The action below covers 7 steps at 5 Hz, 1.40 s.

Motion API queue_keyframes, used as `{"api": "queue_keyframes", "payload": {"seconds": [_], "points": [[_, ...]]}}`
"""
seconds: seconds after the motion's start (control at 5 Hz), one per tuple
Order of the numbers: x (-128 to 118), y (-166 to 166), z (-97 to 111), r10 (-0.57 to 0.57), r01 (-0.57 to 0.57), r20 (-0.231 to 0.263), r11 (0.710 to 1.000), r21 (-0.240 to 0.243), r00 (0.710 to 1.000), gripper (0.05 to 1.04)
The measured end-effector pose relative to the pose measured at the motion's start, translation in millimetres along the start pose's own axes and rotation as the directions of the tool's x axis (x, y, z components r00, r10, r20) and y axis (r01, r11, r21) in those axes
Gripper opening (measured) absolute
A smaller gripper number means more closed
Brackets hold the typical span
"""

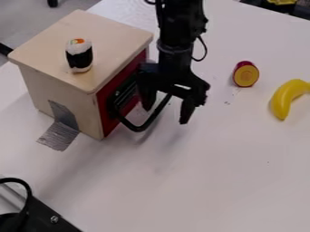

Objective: Open the drawer

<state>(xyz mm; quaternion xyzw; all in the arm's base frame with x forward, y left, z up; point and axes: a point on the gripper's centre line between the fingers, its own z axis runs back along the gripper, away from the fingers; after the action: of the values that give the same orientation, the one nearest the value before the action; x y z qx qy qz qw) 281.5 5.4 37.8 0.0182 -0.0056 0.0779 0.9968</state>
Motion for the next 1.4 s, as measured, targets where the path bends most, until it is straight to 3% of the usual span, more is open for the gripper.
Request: {"api": "queue_keyframes", "payload": {"seconds": [0.2,0.4,0.8,1.0,1.2,1.4], "points": [[-1,3,-1,0.006,-0.006,-0.009,1.0,0.018,1.0,0.999],[1,5,-8,0.009,-0.007,-0.049,0.999,0.042,0.999,0.937],[3,-3,-14,-0.065,0.071,-0.065,0.992,0.101,0.996,0.377],[2,-16,-14,-0.123,0.129,-0.057,0.986,0.104,0.991,0.166],[0,-31,-12,-0.145,0.149,-0.054,0.986,0.075,0.988,0.115],[4,-60,-6,-0.186,0.186,-0.025,0.982,0.014,0.982,0.115]]}}
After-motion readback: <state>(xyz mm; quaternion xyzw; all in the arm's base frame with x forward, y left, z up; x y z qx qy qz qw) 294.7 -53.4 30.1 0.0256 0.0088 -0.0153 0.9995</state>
